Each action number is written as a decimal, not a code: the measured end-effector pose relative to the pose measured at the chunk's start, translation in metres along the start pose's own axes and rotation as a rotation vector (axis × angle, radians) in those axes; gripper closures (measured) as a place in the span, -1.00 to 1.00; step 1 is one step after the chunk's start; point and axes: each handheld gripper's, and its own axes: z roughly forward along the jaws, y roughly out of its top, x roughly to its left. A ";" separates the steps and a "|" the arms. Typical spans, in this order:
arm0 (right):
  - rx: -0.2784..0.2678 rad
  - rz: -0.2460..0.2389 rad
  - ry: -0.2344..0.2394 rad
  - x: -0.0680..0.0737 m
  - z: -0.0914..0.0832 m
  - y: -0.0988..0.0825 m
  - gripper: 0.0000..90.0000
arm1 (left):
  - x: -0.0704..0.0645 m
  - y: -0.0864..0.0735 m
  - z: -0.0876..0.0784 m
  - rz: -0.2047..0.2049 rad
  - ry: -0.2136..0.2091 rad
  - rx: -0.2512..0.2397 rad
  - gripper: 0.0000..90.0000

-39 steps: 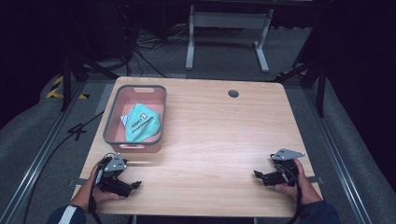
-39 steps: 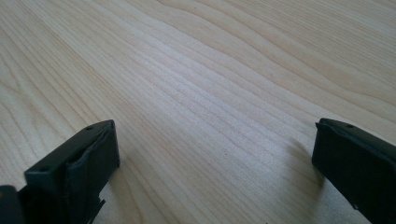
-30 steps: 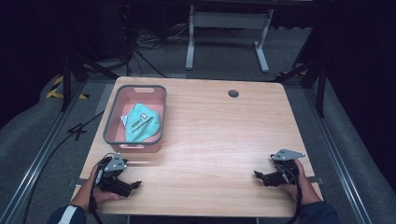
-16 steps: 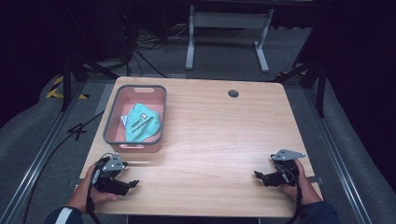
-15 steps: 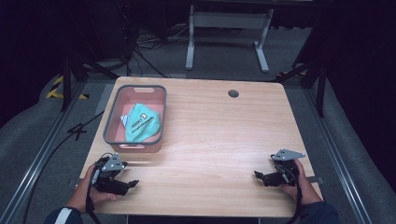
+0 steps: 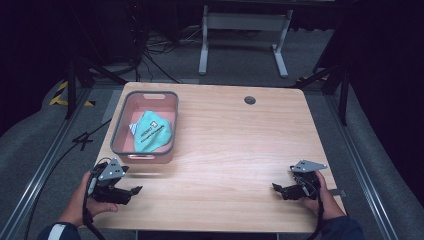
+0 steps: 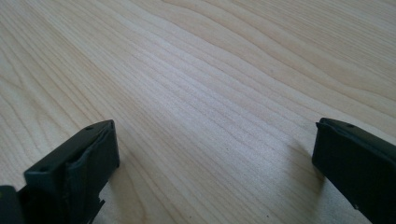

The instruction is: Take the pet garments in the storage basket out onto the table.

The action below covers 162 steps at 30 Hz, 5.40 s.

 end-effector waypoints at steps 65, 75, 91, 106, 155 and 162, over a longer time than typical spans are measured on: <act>0.000 0.000 0.001 0.000 0.000 0.000 -0.98 | 0.125 0.131 0.152 -0.177 0.055 0.533 -0.56; 0.000 -0.006 0.006 0.000 0.000 0.000 -0.98 | 0.110 0.139 0.149 -0.050 0.114 0.553 0.54; 0.002 -0.012 0.008 0.000 0.000 0.000 -0.99 | 0.110 0.146 0.104 -0.053 0.115 0.374 0.77; 0.003 -0.012 0.008 0.000 0.000 0.000 -0.99 | 0.086 0.179 0.026 -0.017 0.106 0.076 0.77; 0.002 -0.011 0.008 0.000 0.000 0.000 -0.99 | -0.083 0.245 0.133 0.377 -0.189 0.124 0.78; 0.002 -0.012 0.008 0.000 0.000 0.000 -0.99 | -0.079 0.229 0.160 0.356 -0.205 0.189 0.77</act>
